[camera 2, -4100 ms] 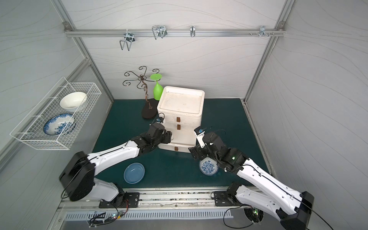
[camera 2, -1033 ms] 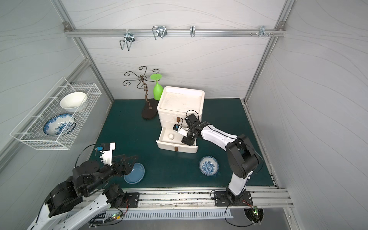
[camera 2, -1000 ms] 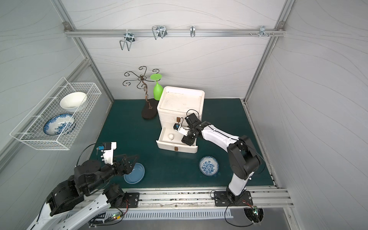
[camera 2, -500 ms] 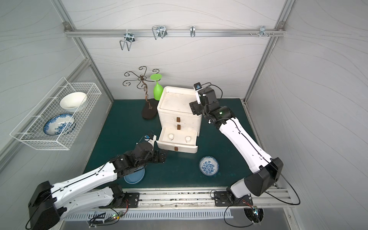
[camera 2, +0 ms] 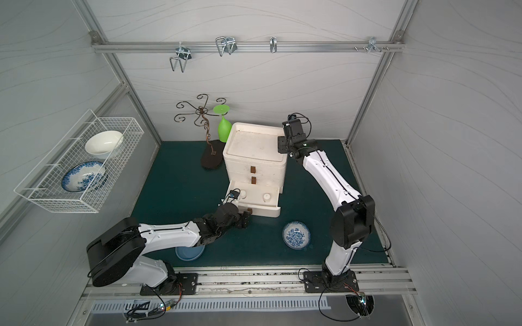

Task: Put the paint cans in the drawer according to color
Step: Close the drawer of the storage box.

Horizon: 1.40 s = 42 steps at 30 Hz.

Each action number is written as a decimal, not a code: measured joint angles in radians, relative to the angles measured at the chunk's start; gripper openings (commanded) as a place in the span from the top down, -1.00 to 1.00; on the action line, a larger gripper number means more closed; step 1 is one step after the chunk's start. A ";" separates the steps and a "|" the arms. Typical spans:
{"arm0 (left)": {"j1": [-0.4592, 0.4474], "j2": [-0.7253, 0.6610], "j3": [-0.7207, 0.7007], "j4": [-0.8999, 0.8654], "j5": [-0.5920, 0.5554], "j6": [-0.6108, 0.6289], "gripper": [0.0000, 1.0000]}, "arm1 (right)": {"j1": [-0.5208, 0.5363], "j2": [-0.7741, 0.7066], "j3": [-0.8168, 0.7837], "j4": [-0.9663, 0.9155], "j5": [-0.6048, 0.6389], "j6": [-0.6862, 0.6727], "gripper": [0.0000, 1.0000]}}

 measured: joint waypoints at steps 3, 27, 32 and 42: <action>0.000 0.055 0.011 0.029 -0.008 0.014 -0.50 | 0.000 0.040 0.025 0.000 0.011 0.010 -0.15; 0.051 0.409 0.506 -0.031 0.040 0.210 -0.70 | 0.009 0.086 0.001 0.111 0.019 0.006 1.00; 0.029 0.455 0.573 -0.050 0.049 0.233 -0.71 | 0.007 0.078 -0.014 0.130 0.011 0.008 0.88; 0.061 0.265 0.410 -0.040 0.071 0.180 -0.72 | 0.022 0.015 -0.016 -0.003 -0.077 -0.034 -0.35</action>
